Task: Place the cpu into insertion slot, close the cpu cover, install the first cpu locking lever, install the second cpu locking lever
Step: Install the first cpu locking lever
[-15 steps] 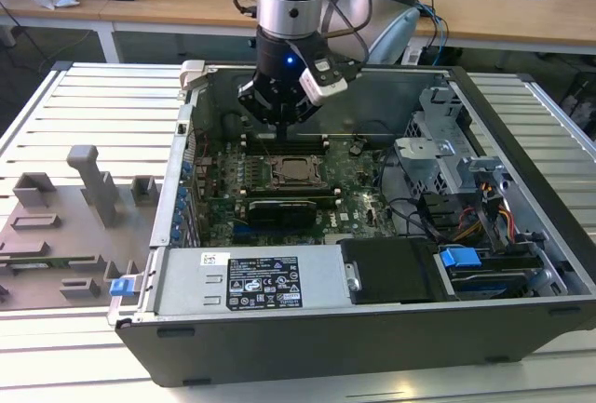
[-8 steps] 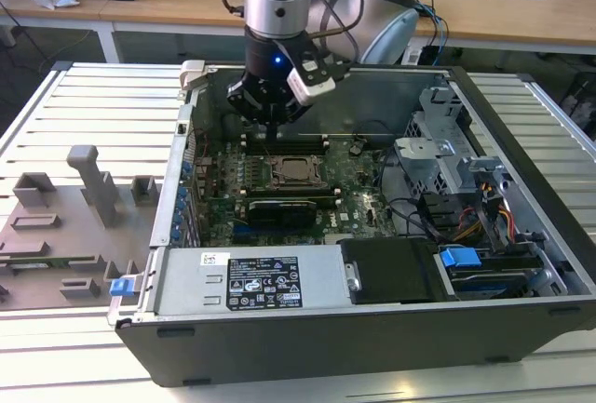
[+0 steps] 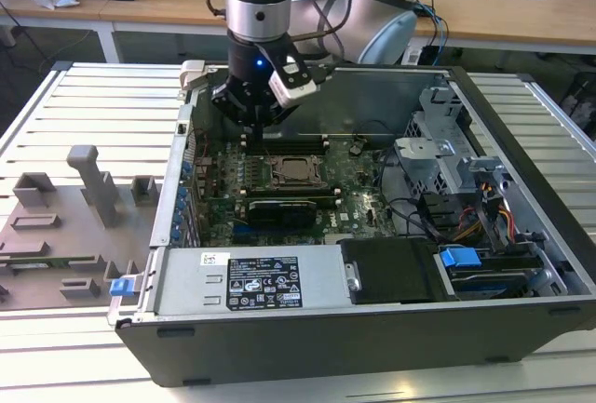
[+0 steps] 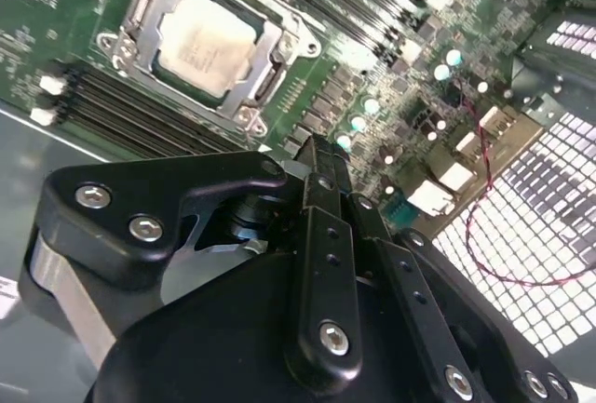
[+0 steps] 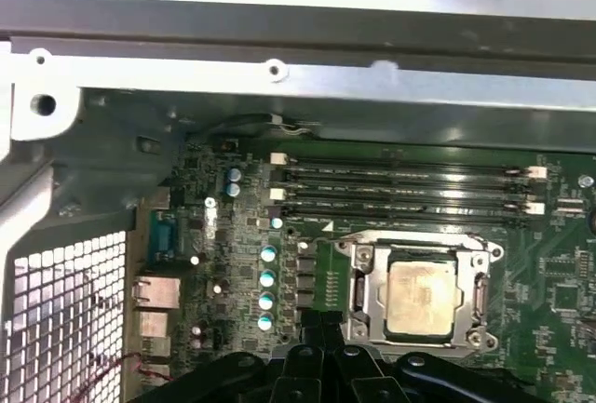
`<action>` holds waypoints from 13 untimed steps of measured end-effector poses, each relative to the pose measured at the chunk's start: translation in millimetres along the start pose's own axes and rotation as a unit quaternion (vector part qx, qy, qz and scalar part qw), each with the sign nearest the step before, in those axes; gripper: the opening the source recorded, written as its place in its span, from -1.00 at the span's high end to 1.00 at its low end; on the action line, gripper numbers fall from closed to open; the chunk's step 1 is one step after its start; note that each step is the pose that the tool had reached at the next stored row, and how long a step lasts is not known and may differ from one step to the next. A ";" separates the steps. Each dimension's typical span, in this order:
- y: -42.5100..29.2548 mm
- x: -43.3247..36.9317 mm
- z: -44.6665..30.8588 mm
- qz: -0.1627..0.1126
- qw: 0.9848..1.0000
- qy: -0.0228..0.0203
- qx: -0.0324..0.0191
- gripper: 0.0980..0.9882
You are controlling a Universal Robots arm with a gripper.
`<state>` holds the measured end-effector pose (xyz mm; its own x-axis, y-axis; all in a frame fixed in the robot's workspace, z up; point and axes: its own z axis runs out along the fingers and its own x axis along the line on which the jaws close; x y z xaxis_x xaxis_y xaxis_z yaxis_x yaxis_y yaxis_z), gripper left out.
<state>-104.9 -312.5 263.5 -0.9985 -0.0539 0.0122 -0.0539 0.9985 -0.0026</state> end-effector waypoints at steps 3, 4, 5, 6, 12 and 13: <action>8.1 9.1 2.1 0.000 1.000 0.000 0.000 0.98; 11.3 10.8 2.6 0.000 1.000 0.000 0.000 0.98; 14.9 12.4 3.1 0.000 1.000 0.000 0.000 0.98; 18.7 13.8 3.8 0.000 1.000 0.000 0.000 0.98; 27.5 11.7 5.5 0.000 1.000 0.000 0.000 0.98; 27.5 10.3 5.5 0.000 1.000 0.000 0.000 0.98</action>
<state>-116.8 -285.6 258.1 -0.9985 -0.0539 0.0121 -0.0540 0.9985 -0.0026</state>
